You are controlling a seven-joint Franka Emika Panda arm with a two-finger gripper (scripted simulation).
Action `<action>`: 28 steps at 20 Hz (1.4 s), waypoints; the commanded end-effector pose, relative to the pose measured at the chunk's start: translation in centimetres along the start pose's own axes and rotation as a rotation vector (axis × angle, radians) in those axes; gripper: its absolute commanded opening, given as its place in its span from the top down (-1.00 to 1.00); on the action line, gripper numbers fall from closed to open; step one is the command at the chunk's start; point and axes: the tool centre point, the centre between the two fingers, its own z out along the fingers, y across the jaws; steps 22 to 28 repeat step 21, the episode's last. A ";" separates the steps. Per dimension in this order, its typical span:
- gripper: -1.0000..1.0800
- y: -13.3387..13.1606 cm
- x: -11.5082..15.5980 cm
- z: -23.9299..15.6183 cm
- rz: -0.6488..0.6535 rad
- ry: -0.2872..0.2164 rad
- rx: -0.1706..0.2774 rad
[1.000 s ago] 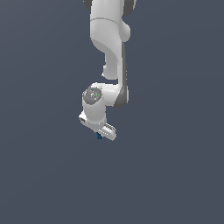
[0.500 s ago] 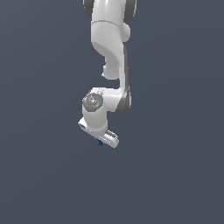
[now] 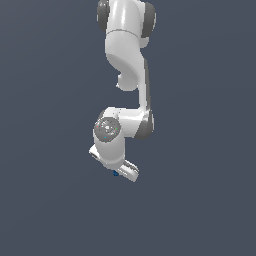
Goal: Pick up the object and move it to a goal position.
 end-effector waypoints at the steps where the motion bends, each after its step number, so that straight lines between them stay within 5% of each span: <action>1: 1.00 -0.8 0.9 -0.2 0.000 0.000 0.000; 28: 1.00 -3.2 3.8 -0.7 0.000 0.000 0.000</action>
